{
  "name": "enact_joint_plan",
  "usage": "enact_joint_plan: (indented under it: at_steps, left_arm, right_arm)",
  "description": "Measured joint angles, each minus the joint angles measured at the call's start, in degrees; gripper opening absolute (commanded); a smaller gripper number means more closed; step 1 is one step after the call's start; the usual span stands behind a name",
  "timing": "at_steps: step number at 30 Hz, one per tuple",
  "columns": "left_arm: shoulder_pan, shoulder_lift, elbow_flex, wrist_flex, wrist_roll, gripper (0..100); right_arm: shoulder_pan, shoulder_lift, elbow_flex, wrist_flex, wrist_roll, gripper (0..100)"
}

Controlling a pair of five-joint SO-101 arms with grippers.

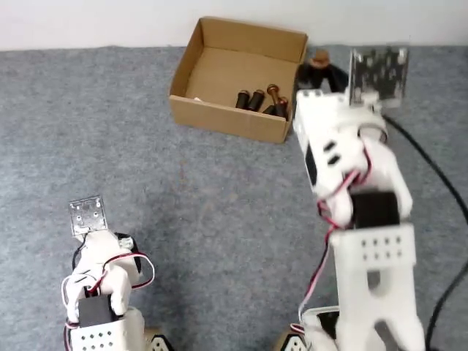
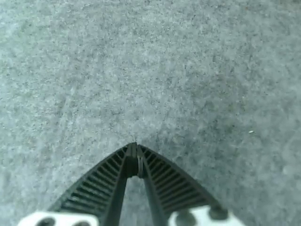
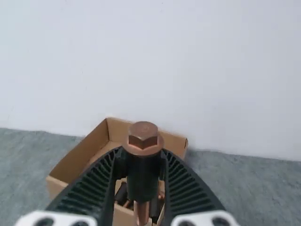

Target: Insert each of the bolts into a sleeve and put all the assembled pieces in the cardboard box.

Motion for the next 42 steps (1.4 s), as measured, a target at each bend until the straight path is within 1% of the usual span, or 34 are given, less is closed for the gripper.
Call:
enact_joint_plan:
  at_steps: [3, 12, 19, 24, 28, 33, 38, 42]
  left_arm:
    - [0.0, 0.0, 0.0, 0.0, 0.0, 1]
    - [0.0, -0.1, 0.0, 0.0, -0.1, 1]
    - [0.0, -0.1, 0.0, 0.0, -0.1, 1]
    - [0.0, -0.1, 0.0, 0.0, -0.1, 1]
    - [0.0, -0.1, 0.0, 0.0, -0.1, 1]
    - [0.0, -0.1, 0.0, 0.0, -0.1, 1]
    - [0.0, -0.1, 0.0, 0.0, -0.1, 1]
    - [0.0, -0.1, 0.0, 0.0, -0.1, 1]
  right_arm:
    - [0.1, 7.4, -7.2, -1.1, 0.0, 0.9]
    - [0.1, 30.8, -23.0, -11.6, 0.0, 0.9]
    - [0.0, 48.8, -27.5, -18.4, 0.0, 0.9]
    - [-0.1, 58.3, -29.6, -23.7, 0.0, 0.9]
    - [-0.4, 65.4, -31.3, -25.7, 0.3, 0.9]
    - [-0.5, 73.9, -34.0, -25.8, 5.0, 0.9]
    - [-0.4, 80.4, -41.1, -25.8, 7.6, 0.9]
    - [-0.9, 84.8, -44.3, -25.8, 12.4, 0.9]
